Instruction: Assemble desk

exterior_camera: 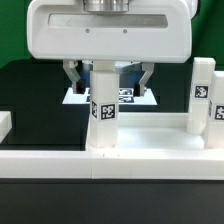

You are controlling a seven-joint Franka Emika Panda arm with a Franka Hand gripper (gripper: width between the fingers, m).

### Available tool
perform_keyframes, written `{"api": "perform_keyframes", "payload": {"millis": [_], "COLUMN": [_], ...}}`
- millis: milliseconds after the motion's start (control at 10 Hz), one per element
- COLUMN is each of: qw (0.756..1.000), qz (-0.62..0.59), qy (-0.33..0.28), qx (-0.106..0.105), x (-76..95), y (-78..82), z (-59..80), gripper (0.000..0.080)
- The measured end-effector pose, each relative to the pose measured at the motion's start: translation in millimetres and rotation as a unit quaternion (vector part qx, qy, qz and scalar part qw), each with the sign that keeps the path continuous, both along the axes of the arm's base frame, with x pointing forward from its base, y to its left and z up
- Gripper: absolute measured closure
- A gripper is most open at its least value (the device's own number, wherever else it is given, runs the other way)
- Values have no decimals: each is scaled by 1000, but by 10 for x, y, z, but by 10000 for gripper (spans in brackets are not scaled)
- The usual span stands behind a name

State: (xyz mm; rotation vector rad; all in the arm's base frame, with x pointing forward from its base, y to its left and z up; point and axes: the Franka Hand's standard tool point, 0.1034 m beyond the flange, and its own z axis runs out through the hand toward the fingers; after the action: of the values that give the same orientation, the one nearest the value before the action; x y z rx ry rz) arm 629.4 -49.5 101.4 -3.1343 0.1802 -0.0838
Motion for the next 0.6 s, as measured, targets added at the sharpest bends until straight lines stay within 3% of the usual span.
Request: {"api": "perform_keyframes", "payload": {"millis": [500, 600], "qw": [986, 983], "qz": [166, 181], "qy": [3, 4], "qx": [-15, -16], "x": [-7, -7], "y": [-33, -39], "z": [1, 1], "gripper": [151, 282]}}
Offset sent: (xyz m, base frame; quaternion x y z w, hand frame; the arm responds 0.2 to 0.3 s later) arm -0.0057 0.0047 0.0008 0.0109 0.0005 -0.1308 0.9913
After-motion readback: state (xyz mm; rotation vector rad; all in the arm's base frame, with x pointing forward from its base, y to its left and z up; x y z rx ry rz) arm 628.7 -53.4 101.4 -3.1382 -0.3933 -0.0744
